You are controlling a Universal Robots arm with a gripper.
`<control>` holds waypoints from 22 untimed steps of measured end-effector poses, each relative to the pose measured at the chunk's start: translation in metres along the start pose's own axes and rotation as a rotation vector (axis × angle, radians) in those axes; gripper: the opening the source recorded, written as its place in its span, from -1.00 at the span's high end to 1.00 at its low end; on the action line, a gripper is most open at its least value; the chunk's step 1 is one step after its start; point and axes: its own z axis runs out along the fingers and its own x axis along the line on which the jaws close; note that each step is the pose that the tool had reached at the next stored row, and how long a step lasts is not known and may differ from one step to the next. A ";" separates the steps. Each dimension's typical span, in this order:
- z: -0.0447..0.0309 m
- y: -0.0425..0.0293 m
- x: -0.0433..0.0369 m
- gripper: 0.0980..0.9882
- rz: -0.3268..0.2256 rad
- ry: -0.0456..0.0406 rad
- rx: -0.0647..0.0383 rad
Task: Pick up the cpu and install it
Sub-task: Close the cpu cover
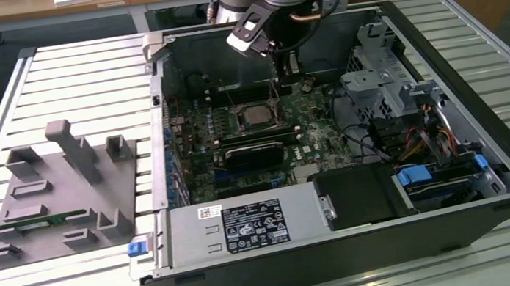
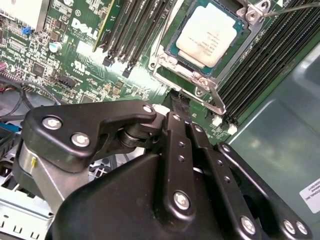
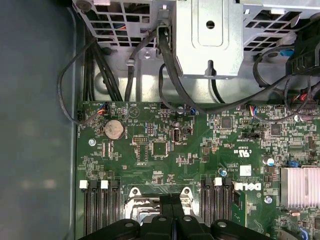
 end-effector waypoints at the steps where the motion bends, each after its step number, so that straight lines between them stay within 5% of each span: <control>1: 0.0002 -0.0006 0.0000 0.98 0.000 -0.0001 0.000; 22: 0.0079 -0.0148 0.0000 0.98 0.000 -0.0004 0.000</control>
